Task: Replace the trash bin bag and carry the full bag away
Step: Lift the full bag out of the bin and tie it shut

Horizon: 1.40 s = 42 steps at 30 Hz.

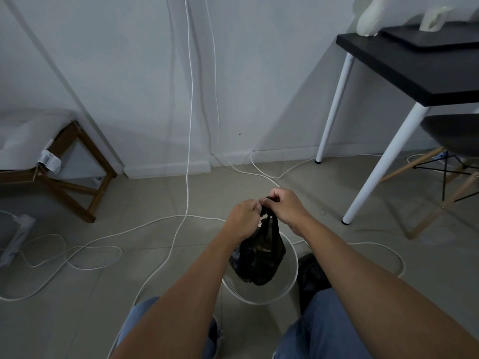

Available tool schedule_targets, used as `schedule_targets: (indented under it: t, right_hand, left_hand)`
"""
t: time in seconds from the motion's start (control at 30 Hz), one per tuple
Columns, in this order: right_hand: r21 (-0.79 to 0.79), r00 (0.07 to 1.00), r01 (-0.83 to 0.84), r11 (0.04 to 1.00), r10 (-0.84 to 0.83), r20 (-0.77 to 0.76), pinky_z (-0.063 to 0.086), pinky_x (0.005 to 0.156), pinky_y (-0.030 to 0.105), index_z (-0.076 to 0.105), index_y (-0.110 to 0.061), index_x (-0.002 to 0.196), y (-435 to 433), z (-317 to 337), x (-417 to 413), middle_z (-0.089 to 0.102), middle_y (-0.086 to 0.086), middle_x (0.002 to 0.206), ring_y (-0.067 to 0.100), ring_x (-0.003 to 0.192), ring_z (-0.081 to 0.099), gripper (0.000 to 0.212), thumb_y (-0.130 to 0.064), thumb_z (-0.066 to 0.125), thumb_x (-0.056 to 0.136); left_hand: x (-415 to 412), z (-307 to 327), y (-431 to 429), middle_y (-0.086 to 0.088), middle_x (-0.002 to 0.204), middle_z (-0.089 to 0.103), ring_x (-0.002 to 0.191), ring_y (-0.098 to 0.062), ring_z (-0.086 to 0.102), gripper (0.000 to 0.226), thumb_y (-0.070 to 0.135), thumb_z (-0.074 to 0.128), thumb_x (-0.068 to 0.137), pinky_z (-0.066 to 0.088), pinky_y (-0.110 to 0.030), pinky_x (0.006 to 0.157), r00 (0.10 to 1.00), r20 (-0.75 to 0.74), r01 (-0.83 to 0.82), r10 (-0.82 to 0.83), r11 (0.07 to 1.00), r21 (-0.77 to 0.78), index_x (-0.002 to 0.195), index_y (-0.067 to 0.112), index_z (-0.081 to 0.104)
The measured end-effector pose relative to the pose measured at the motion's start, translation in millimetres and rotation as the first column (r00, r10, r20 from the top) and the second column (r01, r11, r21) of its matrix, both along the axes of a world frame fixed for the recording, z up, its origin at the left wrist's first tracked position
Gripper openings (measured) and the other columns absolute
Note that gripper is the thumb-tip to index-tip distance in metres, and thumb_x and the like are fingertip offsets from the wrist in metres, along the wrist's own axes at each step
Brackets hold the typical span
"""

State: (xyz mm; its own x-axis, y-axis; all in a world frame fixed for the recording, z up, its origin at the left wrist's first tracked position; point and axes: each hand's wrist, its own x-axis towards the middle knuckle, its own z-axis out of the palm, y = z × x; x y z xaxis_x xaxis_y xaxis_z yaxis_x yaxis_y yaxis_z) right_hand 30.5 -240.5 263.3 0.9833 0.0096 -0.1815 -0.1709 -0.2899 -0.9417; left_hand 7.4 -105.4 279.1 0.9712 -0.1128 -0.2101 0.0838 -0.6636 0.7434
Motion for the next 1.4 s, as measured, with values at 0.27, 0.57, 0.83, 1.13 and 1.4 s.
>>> schedule_targets:
  t: [0.27, 0.57, 0.83, 1.13, 1.4]
  right_hand:
    - [0.276, 0.963, 0.145, 0.950, -0.073, -0.258, 0.043, 0.056, 0.037, 0.048, -0.011, 0.068, 7, 9, 5, 0.060, 0.017, 0.068, 0.028, 0.067, 0.057, 0.023, -0.006, 0.066, 0.082]
    - [0.365, 0.951, 0.185, 0.912, -0.074, -0.300, 0.036, 0.049, 0.027, 0.054, -0.006, 0.073, 5, 15, 2, 0.045, 0.011, 0.059, 0.019, 0.047, 0.043, 0.013, 0.003, 0.064, 0.075]
    - [0.395, 0.952, 0.149, 0.906, -0.023, -0.305, 0.049, 0.059, 0.031, 0.057, -0.005, 0.077, 11, 19, 1, 0.060, 0.010, 0.068, 0.019, 0.061, 0.061, 0.013, -0.001, 0.068, 0.081]
    - [0.268, 0.929, 0.324, 0.907, -0.251, -0.272, 0.050, 0.057, 0.025, 0.045, -0.011, 0.068, -21, 9, 6, 0.062, 0.014, 0.070, 0.015, 0.057, 0.056, 0.028, 0.001, 0.062, 0.087]
    - [0.045, 0.896, 0.401, 0.915, -0.381, -0.229, 0.048, 0.058, 0.029, 0.047, -0.008, 0.068, -46, -2, 6, 0.061, 0.012, 0.065, 0.017, 0.053, 0.050, 0.025, -0.003, 0.065, 0.086]
  left_hand:
    - [-13, -7, 10, 0.002, 0.078, 0.057, 0.070, -0.014, 0.054, 0.035, 0.026, 0.076, 0.085, 0.044, -0.026, 0.067, 0.982, 0.178, 0.055, -0.057, 0.998, 0.013, 0.109, 0.016, 0.053]
    - [-8, -11, 11, 0.001, 0.091, 0.073, 0.081, -0.009, 0.064, 0.012, 0.017, 0.078, 0.086, 0.043, -0.007, 0.072, 0.875, 0.475, -0.033, 0.092, 0.991, -0.131, 0.097, 0.014, 0.080]
    - [-4, -16, 13, -0.001, 0.091, 0.073, 0.085, -0.015, 0.065, 0.007, 0.016, 0.070, 0.092, 0.048, -0.024, 0.078, 0.933, 0.173, -0.225, 0.316, 0.886, -0.405, 0.093, 0.013, 0.077]
    - [5, -25, 55, 0.000, 0.075, 0.062, 0.072, -0.011, 0.055, 0.015, 0.011, 0.062, 0.098, 0.048, -0.016, 0.063, 0.773, -0.113, -0.558, 0.624, 0.585, -0.588, 0.084, 0.015, 0.064]
    - [12, -29, 78, -0.008, 0.082, 0.065, 0.069, -0.015, 0.055, 0.011, 0.012, 0.058, 0.100, 0.046, -0.020, 0.060, 0.648, -0.135, -0.697, 0.750, 0.512, -0.502, 0.101, 0.005, 0.067]
